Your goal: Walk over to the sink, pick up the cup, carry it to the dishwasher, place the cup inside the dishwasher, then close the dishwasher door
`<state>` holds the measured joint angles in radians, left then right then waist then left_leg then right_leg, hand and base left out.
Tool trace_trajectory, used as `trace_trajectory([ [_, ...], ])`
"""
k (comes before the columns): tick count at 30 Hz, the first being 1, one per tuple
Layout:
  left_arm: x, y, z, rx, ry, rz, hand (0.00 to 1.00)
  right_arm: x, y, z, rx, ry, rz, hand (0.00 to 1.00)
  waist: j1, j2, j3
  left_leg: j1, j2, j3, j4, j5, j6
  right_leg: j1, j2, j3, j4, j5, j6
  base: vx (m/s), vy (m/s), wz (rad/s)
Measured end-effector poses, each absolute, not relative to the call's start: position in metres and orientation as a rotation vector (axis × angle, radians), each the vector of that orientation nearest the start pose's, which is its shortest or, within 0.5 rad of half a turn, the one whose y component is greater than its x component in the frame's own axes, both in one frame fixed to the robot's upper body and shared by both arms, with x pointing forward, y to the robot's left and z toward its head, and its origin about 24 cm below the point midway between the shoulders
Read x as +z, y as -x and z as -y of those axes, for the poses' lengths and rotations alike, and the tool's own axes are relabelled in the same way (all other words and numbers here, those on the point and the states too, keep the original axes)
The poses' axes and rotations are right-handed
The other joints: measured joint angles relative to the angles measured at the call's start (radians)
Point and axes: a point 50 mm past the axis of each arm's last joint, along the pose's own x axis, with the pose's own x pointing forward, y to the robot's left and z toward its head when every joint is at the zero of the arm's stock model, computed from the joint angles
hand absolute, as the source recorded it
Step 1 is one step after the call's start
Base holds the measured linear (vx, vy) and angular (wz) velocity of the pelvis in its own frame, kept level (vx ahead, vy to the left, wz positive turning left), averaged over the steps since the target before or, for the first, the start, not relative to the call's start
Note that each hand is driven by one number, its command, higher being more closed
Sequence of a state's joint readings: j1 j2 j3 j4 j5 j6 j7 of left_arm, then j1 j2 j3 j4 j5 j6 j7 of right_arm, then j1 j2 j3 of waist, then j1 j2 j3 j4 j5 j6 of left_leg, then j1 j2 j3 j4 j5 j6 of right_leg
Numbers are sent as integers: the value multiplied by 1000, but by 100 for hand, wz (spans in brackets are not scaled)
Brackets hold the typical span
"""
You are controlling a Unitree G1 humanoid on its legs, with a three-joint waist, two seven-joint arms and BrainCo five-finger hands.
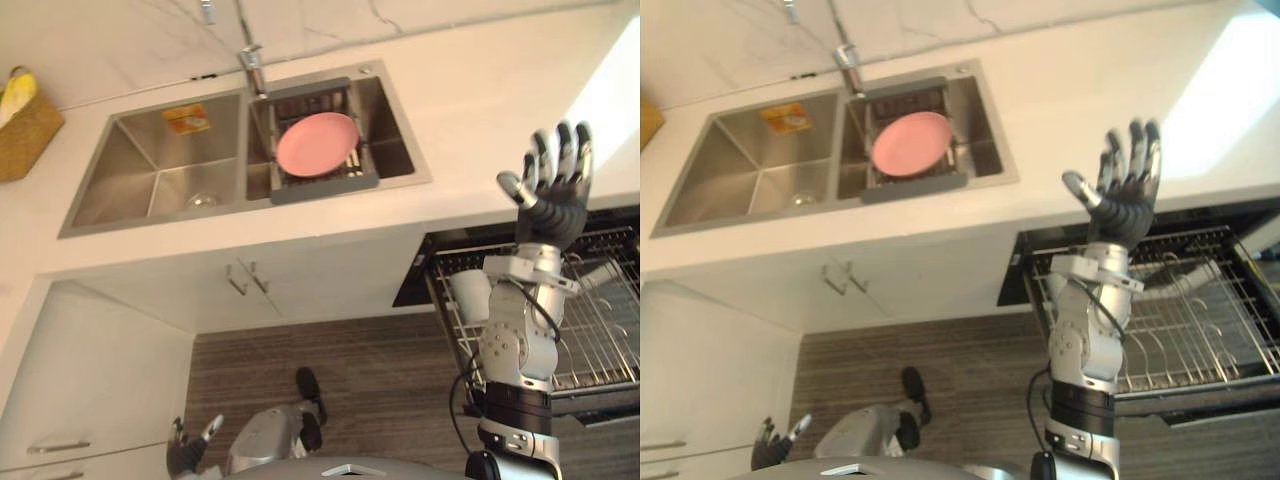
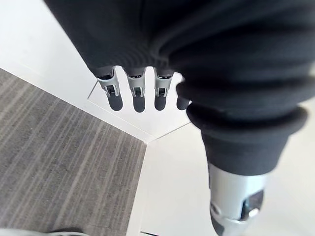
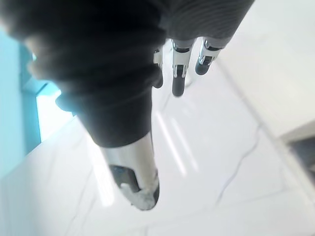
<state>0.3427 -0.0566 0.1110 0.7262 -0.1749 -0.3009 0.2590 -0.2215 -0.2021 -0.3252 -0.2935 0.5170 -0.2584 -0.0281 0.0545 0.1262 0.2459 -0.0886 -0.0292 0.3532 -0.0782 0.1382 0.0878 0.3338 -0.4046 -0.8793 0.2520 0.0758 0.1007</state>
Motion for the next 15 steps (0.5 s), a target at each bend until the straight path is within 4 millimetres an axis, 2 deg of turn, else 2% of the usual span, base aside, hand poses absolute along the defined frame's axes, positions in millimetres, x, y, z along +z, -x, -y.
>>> trace_trajectory([
  [1, -134, -78, -182, 549, 117, -759, 0, 202, -239, 242, -185, -288, 870, 0, -7, 17, -13, -12, 0, -40, -8, -6, -12, -25, 21, 67, 39, -16, -40, -88, 39, 183],
  [2, -130, -100, -192, 511, 63, -716, 0, 205, -228, 248, -232, -291, 921, 0, -57, -68, -22, -77, -45, -102, 62, -161, -109, -99, 99, 271, 36, -193, -113, -51, -31, 191],
  [3, -124, -110, -206, 512, 22, -674, 0, 202, -225, 249, -259, -313, 920, 0, -70, -160, -23, -158, -79, -95, 305, -195, -9, -134, 72, 348, 39, -287, -132, -124, -67, 201],
  [4, -117, -120, -220, 498, -44, -637, 0, 204, -213, 251, -294, -306, 941, 0, -48, -167, -18, -201, -16, -158, 724, -342, 21, -148, 148, 419, 51, -439, -121, -85, -73, 136],
  [5, -122, -122, -217, 453, -75, -671, 0, 198, -200, 258, -343, -267, 929, 0, -54, -159, -25, -141, 0, -258, 668, -470, -51, -91, 209, 511, 51, -427, -42, -53, -34, 117],
  [6, -122, -120, -219, 453, -87, -680, 0, 193, -199, 260, -365, -268, 893, 0, -62, -174, -36, -122, -11, -283, 635, -457, -27, -107, 213, 547, 69, -396, -31, 76, 44, 114],
  [7, -125, -115, -219, 440, -109, -701, 0, 188, -196, 264, -395, -261, 866, 0, -75, -191, -59, -101, -21, -313, 538, -407, -40, -146, 220, 584, 75, -390, -24, 99, 63, 65],
  [10, -130, -110, -208, 406, -109, -726, 0, 195, -196, 267, -384, -231, 896, 0, -80, -167, -66, -7, 2, -351, 335, -266, -21, -243, 273, 659, 32, -393, -24, 101, -13, 40],
  [11, -131, -109, -207, 401, -109, -732, 0, 194, -197, 266, -382, -235, 894, 0, -79, -159, -68, 7, 3, -352, 314, -253, -25, -256, 278, 667, 20, -384, -27, 95, -43, 29],
  [12, -132, -107, -205, 392, -102, -739, 0, 193, -198, 263, -368, -245, 889, 0, -78, -151, -77, 27, 1, -356, 293, -246, -27, -284, 281, 679, -20, -334, -32, 76, -39, 12],
  [13, -132, -107, -205, 378, -99, -738, 0, 193, -200, 261, -358, -250, 884, 0, -73, -153, -78, 44, -10, -352, 288, -247, -29, -303, 273, 679, -69, -241, -44, 99, -80, 11],
  [14, -132, -106, -205, 372, -97, -738, 0, 192, -201, 260, -350, -252, 881, 0, -74, -161, -82, 49, -22, -352, 287, -248, -34, -316, 268, 681, -87, -173, -41, 123, -120, 15],
  [15, -135, -102, -203, 361, -90, -758, 0, 189, -202, 260, -354, -253, 861, 0, -85, -141, -99, 55, -18, -357, 280, -249, -51, -306, 272, 689, -94, -163, -9, 120, -128, -1],
])
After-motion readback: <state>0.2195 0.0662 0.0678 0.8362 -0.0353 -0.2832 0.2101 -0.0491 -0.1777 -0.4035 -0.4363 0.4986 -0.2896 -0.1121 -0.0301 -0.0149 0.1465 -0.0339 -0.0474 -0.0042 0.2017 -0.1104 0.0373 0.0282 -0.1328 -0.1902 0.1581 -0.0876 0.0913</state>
